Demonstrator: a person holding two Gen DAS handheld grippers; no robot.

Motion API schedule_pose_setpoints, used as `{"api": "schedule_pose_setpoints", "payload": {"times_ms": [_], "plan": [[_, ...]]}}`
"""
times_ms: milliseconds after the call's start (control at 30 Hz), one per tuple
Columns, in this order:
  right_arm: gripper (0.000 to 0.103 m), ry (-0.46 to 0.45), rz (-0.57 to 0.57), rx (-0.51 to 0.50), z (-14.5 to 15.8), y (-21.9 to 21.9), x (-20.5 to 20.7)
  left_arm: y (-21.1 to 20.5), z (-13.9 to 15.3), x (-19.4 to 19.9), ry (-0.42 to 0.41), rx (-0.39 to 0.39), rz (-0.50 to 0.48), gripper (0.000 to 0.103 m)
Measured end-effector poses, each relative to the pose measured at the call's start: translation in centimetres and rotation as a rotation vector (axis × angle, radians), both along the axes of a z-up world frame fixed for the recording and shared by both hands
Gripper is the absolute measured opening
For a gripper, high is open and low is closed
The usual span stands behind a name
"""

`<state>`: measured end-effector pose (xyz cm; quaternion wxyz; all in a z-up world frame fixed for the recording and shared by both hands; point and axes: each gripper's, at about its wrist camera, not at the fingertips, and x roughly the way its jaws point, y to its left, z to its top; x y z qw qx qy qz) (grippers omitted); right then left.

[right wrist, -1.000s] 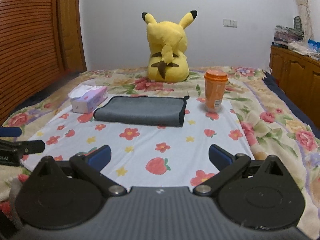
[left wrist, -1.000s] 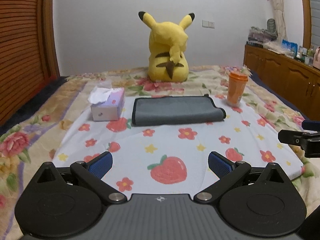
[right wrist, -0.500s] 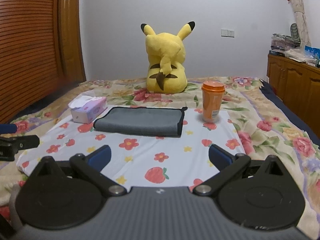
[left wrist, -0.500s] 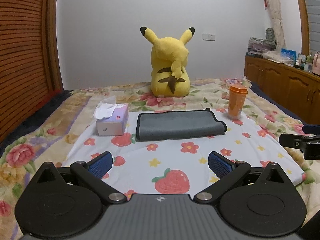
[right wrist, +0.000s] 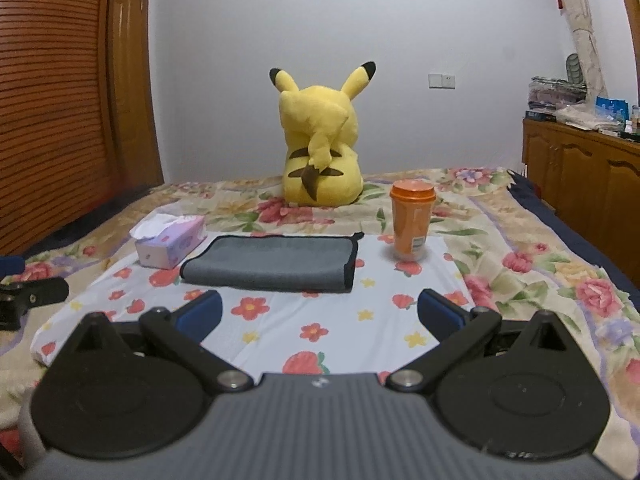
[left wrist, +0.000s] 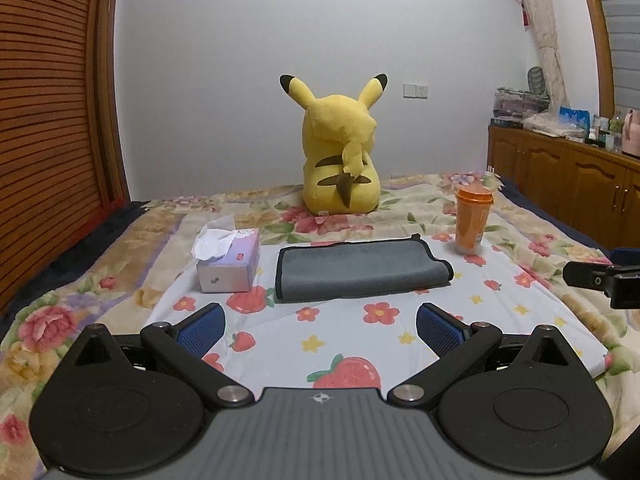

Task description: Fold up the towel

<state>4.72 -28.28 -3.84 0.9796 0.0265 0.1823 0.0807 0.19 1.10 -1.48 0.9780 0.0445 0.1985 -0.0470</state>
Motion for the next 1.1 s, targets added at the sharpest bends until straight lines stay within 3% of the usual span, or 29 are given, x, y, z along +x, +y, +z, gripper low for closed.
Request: {"api": "schedule_pose_setpoints", "payload": {"times_ms": [433, 1100], "plan": [[0.103, -0.05, -0.017, 0.013, 0.35, -0.33, -0.5, -0.09, 0.35, -0.42, -0.032, 0.013, 0.003, 0.103], [0.103, -0.051, -0.015, 0.007, 0.34, -0.27, -0.56, 0.09, 0.48, -0.38, -0.033, 0.01, 0.005, 0.103]]}}
